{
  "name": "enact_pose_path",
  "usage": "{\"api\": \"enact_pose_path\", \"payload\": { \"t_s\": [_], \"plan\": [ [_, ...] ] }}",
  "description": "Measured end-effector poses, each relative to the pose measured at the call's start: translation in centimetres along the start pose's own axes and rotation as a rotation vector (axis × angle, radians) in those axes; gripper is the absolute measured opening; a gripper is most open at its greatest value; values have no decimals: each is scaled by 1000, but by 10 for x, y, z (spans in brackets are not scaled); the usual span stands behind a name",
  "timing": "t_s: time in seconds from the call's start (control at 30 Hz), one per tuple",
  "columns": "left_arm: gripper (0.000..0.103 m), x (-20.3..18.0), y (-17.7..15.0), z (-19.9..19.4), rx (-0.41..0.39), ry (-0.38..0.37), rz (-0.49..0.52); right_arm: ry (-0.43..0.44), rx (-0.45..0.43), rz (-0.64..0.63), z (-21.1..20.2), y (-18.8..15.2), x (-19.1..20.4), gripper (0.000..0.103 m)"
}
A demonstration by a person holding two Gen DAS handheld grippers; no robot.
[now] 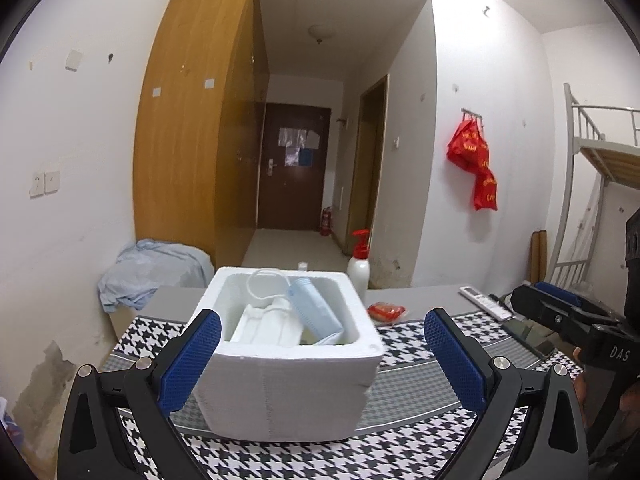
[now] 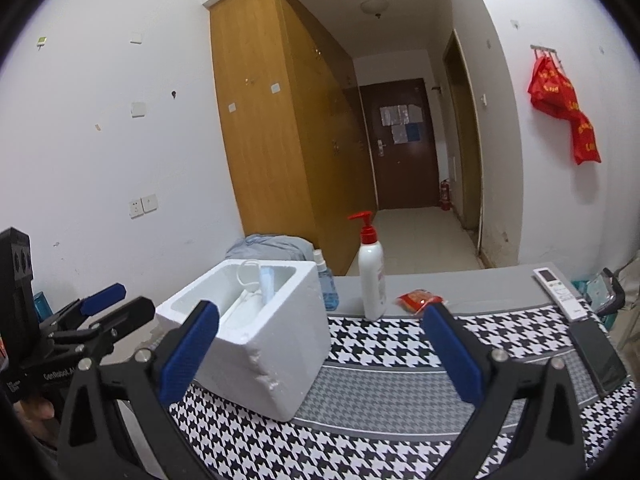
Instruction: Organize soft objects
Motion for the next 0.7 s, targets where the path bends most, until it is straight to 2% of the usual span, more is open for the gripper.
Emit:
{"api": "enact_pose_path", "payload": {
  "t_s": [0.33,0.47,0.7],
  "plan": [
    [102,0,-16,-20,-21,28,1,-24,-46,-27,-25,-17,5,103],
    [102,1,-26,-28,-12,51,-1,-87,-63,-71,-31,-27,10,103],
    [102,-3,-34,-46,-40,41,3,-46,-69,-49,-39,-40,14,103]
  ]
}}
Point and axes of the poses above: each gripper's, at about its wrist camera, not at the fingertips, and z roughly the way its jaws point, x to its left, y to its top, the point moved 8 cm from there along z, roughly the way its jaws point, and after that the axes turned 3 degrees about x, right-handed, at the moved point
